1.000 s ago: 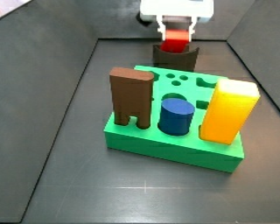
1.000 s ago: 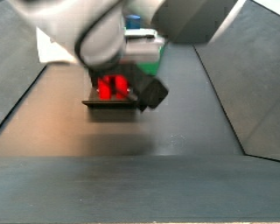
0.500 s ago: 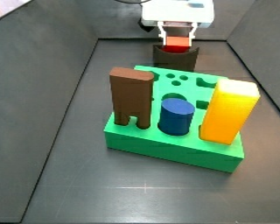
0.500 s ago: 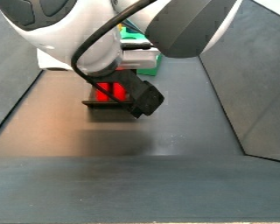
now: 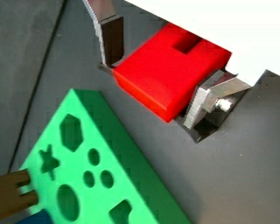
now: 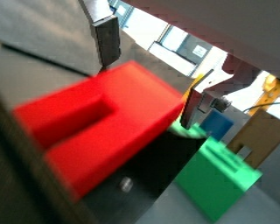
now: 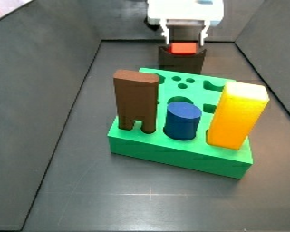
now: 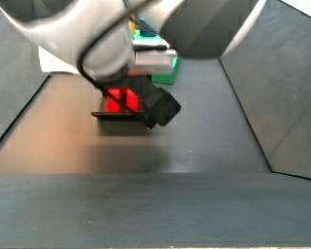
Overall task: Pick up the double-square object. Move up. Place the double-square object on the fixture. Regrasp the double-square object. Move to above the board. Insert the double-square object.
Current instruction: Regrasp the double-square object.
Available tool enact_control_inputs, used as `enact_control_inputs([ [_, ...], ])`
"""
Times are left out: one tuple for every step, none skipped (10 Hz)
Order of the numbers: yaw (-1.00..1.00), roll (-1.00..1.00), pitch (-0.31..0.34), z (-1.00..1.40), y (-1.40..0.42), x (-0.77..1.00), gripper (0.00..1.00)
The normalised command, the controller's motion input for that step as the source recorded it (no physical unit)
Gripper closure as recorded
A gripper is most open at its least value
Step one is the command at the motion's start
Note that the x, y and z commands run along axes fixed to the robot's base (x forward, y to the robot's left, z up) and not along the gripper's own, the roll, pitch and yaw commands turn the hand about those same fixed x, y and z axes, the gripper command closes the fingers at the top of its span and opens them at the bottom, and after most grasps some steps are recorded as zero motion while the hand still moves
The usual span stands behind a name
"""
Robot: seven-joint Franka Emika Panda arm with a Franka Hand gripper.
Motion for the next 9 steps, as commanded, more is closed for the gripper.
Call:
enact_control_inputs([
  [-0.02, 0.04, 0.0, 1.0, 0.0, -0.02, 0.0],
  [-0.02, 0.04, 0.0, 1.0, 0.0, -0.02, 0.0],
  [-0.01, 0.05, 0.009, 1.0, 0.0, -0.03, 0.0],
  [0.0, 0.05, 0.018, 0.91, 0.0, -0.03, 0.0],
  [0.0, 0.05, 0.035, 0.67, 0.01, -0.03, 0.0],
  [0.0, 0.05, 0.044, 0.54, 0.01, -0.03, 0.0],
  [0.0, 0.05, 0.058, 0.3, 0.01, -0.03, 0.0],
  [0.03, 1.0, 0.059, 0.64, -0.78, -0.12, 0.0],
  [0.03, 1.0, 0.056, 0.55, -0.74, -0.11, 0.0],
])
